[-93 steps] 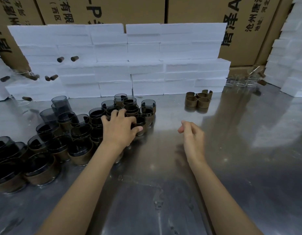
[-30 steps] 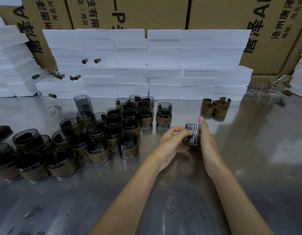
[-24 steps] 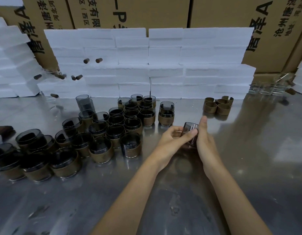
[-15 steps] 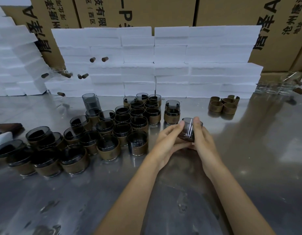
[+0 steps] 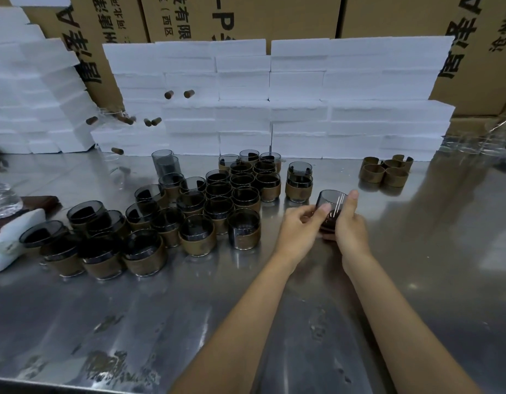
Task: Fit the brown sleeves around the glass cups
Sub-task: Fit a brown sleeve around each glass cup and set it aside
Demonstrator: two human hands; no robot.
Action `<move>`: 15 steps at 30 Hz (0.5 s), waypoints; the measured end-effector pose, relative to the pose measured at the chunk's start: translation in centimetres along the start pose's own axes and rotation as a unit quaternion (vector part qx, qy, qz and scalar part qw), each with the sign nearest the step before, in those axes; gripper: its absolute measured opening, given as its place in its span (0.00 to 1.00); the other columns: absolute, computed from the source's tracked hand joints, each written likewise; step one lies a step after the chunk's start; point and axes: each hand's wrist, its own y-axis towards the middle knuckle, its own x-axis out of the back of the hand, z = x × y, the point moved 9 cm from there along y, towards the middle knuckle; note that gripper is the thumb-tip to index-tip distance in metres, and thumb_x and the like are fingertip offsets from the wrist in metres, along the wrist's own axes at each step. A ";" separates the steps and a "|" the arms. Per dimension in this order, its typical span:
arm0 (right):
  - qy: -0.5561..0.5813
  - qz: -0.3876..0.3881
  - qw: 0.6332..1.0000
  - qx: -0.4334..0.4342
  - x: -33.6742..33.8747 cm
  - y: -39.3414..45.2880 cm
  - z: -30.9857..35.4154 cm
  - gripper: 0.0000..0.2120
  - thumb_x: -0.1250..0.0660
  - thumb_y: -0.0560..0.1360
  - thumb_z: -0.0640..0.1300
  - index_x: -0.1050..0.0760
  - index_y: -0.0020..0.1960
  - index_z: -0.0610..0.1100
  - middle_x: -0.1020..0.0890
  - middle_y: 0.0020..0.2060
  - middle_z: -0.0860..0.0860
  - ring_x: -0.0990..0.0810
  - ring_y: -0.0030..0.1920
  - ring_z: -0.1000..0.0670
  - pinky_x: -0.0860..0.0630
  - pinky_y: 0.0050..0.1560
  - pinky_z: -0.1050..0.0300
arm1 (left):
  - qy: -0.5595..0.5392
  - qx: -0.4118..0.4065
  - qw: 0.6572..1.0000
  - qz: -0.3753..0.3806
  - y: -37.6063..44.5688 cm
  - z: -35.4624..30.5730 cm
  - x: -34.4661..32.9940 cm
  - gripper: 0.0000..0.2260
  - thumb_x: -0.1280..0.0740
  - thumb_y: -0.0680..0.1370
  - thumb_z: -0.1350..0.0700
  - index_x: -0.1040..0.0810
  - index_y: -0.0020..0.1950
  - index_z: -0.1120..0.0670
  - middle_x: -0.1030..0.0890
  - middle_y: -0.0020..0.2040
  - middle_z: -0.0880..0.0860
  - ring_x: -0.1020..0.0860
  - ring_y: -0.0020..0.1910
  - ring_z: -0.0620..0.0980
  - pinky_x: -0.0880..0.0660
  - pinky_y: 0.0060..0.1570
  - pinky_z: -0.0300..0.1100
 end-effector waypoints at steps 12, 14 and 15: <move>0.015 -0.035 0.997 0.066 0.2 -0.9 0.4 0.27 0.35 0.69 0.74 0.26 0.49 0.51 0.18 0.44 0.54 0.17 0.47 0.50 0.19 0.54 0.43 | -0.083 0.019 0.996 -0.039 0.0 -0.1 0.4 0.30 0.27 0.67 0.29 0.19 0.56 0.51 0.14 0.53 0.49 0.17 0.58 0.48 0.23 0.63 0.48; 0.011 0.000 0.999 0.050 -0.3 -1.2 0.3 0.31 0.37 0.64 0.77 0.23 0.53 0.54 0.15 0.47 0.55 0.16 0.49 0.53 0.19 0.58 0.42 | -0.086 0.024 0.996 -0.020 0.0 0.1 0.1 0.32 0.26 0.65 0.26 0.17 0.54 0.51 0.13 0.51 0.49 0.15 0.54 0.47 0.21 0.58 0.46; 0.002 0.014 0.999 0.048 -0.4 -1.2 0.2 0.32 0.38 0.64 0.77 0.20 0.53 0.54 0.14 0.46 0.55 0.16 0.50 0.53 0.19 0.59 0.42 | -0.099 0.031 0.995 0.002 0.0 0.2 -0.1 0.31 0.26 0.65 0.27 0.16 0.54 0.50 0.13 0.52 0.50 0.14 0.53 0.48 0.19 0.53 0.43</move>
